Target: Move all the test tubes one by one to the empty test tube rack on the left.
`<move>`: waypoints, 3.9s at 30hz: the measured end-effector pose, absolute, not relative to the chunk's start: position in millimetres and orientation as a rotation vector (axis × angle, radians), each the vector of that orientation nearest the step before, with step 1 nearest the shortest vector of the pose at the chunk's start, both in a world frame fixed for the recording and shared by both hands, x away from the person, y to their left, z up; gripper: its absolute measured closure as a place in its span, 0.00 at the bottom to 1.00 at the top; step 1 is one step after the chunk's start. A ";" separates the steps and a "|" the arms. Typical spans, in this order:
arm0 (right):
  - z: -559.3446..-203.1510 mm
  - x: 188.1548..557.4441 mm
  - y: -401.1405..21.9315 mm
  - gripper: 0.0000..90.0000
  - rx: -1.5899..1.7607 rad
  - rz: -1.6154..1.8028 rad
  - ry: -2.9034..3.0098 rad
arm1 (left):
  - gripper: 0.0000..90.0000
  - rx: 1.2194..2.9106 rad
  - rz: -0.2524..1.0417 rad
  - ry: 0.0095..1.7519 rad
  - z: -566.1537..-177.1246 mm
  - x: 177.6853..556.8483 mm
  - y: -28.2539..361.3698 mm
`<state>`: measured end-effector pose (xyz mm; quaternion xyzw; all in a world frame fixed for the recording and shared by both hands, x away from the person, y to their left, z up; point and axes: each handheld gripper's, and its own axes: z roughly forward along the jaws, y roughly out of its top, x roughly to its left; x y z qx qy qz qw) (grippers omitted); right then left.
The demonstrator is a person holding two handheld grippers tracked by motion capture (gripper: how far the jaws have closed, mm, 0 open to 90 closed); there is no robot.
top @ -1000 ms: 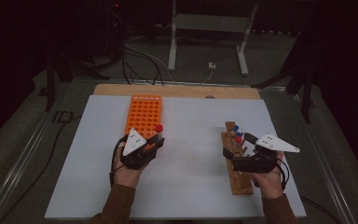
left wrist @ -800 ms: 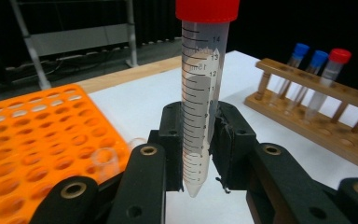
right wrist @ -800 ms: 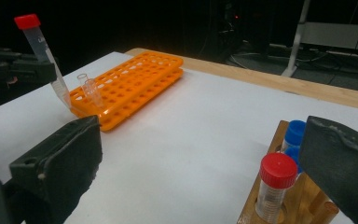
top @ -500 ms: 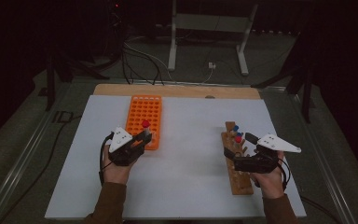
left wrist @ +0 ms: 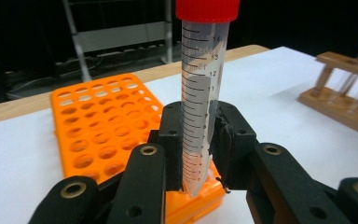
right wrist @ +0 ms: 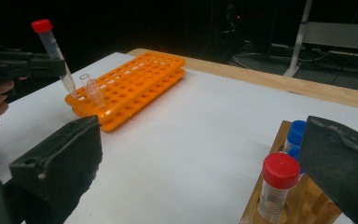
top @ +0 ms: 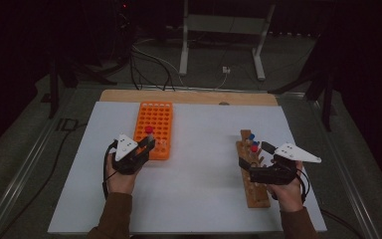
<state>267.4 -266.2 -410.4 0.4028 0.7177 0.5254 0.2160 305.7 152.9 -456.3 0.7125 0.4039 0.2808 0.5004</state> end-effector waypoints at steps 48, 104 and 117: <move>-410.6 268.9 -278.4 0.00 1.147 1.442 1.968 | 0.59 1.786 0.625 1.188 -501.9 325.1 158.1; -443.7 295.5 -277.8 0.83 1.230 1.098 2.012 | 0.01 1.621 0.566 1.125 -455.4 304.1 152.5; -419.0 284.9 -280.1 0.83 1.200 1.156 1.953 | 0.01 1.656 0.604 1.087 -449.8 300.6 142.4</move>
